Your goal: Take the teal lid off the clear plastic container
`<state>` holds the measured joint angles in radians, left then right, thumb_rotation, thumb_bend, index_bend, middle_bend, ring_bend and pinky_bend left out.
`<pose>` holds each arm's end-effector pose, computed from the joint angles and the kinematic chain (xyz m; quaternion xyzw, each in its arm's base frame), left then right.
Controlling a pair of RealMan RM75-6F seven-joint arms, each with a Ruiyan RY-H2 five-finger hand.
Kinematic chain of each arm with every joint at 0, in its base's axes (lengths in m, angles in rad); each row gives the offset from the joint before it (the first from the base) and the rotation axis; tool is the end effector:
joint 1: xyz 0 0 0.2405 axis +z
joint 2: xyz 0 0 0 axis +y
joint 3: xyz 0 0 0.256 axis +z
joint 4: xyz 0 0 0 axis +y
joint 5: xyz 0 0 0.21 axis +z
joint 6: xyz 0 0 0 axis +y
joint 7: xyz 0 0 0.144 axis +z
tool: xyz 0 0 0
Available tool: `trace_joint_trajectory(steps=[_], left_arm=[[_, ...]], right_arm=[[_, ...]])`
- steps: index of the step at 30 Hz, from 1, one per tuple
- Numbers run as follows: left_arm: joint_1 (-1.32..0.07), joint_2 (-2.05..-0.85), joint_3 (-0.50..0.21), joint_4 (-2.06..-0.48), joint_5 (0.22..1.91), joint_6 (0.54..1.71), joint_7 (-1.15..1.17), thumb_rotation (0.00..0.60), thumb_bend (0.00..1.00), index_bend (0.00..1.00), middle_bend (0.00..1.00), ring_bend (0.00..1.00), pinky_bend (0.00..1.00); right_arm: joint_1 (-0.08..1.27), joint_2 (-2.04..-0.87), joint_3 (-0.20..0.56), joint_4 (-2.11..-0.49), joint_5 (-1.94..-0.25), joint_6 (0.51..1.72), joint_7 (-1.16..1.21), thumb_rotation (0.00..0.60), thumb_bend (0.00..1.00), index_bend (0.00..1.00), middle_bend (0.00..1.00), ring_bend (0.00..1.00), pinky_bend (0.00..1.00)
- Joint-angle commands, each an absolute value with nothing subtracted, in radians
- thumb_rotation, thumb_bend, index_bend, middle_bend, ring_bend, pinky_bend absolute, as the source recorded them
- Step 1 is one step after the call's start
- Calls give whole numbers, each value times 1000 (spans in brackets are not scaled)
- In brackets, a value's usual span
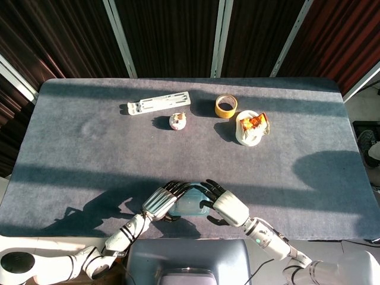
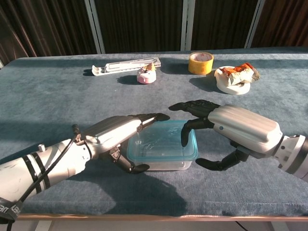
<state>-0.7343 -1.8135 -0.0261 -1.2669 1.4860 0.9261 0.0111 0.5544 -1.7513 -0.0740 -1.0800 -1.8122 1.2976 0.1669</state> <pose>-0.1240 0.2762 -0.1134 -0.8015 -0.3811 -0.3983 0.2317 -0.1889 -0.2545 -0.0617 0.7824 -0.2915 0.4838 0.2623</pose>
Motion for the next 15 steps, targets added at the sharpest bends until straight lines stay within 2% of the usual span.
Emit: trace_joint_trajectory(steps=[1, 15], left_arm=[[-734, -1814, -25, -1268, 1487, 926, 11, 600, 273, 0, 334, 329, 418], [-736, -1814, -26, -1266, 1484, 923, 8, 600, 274, 0, 339, 331, 422]], right_arm=[[556, -1752, -74, -1081, -1808, 1294, 166, 600, 447, 557, 162, 20, 29], [561, -1757, -84, -1079, -1807, 1302, 167, 600, 447, 560, 162, 20, 31]])
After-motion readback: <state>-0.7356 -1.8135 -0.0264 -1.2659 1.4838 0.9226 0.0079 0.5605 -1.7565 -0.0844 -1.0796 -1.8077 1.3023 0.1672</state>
